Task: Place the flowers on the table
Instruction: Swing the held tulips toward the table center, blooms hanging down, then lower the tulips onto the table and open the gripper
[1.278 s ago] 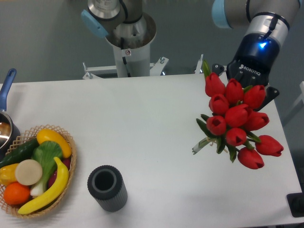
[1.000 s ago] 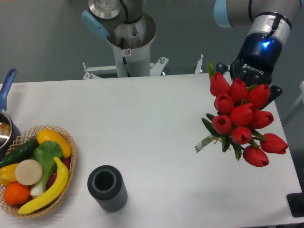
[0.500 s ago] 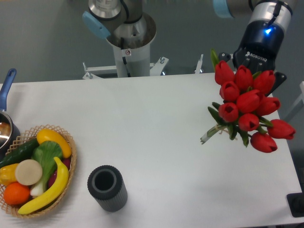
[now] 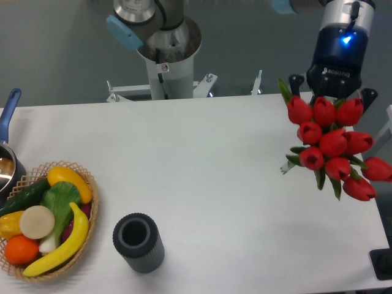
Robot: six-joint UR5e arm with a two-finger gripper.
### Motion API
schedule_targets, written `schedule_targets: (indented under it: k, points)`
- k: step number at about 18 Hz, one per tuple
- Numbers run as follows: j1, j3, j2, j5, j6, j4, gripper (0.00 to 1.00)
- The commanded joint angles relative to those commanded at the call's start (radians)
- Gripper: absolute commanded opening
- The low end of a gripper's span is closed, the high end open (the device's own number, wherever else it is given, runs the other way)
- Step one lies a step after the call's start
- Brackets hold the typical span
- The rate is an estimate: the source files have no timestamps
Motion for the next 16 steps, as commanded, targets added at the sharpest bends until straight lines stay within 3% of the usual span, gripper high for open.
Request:
schedule_targets:
  k: [6,8,13,16]
  points:
    - [-0.098,-0.086,-0.001,0.279,0.118,-0.011,0.36]
    - [-0.14,-0.095,-0.009,0.388,0.16,-0.072,0.36]
    - [-0.18,-0.109,-0.05,0.499,0.204,-0.13,0.36]
    - [-0.206,-0.121,-0.098,0.563,0.247,-0.13,0.37]
